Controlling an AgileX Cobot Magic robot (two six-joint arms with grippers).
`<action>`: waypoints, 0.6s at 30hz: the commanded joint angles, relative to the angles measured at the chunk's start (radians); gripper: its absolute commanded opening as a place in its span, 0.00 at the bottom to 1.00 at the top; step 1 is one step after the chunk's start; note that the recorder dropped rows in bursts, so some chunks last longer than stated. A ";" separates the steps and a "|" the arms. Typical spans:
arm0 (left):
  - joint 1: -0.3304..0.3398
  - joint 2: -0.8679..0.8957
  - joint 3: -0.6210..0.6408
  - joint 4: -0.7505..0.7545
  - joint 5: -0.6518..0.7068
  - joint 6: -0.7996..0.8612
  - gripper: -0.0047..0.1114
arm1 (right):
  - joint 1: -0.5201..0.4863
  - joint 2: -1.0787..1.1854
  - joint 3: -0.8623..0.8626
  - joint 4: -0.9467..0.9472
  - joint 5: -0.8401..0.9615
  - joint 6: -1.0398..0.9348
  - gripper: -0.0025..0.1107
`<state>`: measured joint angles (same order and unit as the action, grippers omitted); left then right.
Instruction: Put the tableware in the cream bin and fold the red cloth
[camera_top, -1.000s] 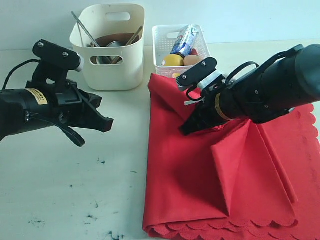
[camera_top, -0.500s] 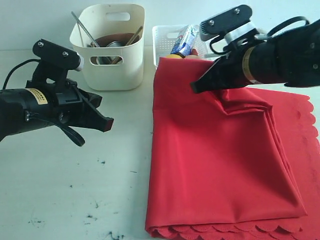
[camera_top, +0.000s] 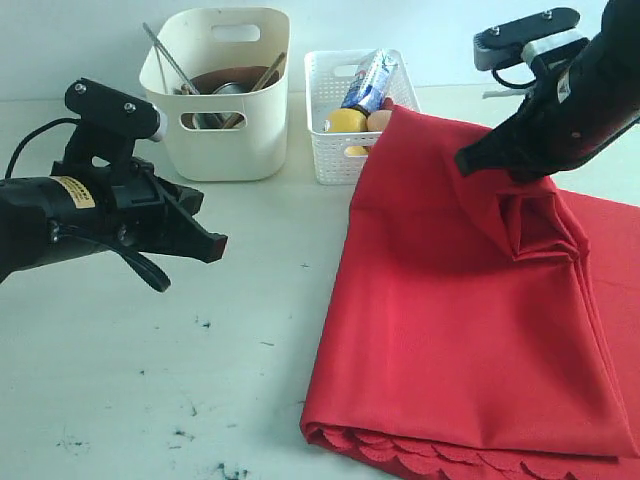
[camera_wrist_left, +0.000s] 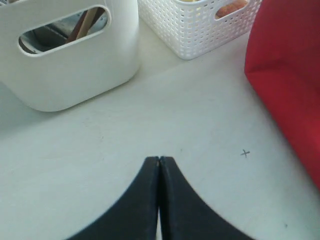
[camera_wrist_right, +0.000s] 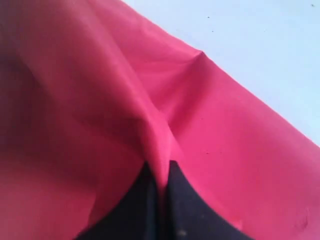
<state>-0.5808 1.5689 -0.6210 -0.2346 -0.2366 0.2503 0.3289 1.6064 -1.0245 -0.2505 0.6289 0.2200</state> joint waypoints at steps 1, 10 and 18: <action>0.001 -0.010 0.004 -0.011 -0.010 -0.016 0.05 | -0.003 -0.088 -0.073 0.129 0.158 -0.096 0.02; 0.001 -0.010 0.004 -0.011 0.017 -0.026 0.05 | -0.132 -0.127 -0.280 0.119 0.592 -0.140 0.02; 0.001 -0.010 0.004 -0.011 0.019 -0.026 0.05 | -0.423 0.085 -0.271 0.114 0.452 -0.140 0.02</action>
<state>-0.5808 1.5689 -0.6210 -0.2346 -0.2131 0.2287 -0.0656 1.6548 -1.2987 -0.1052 1.1405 0.0662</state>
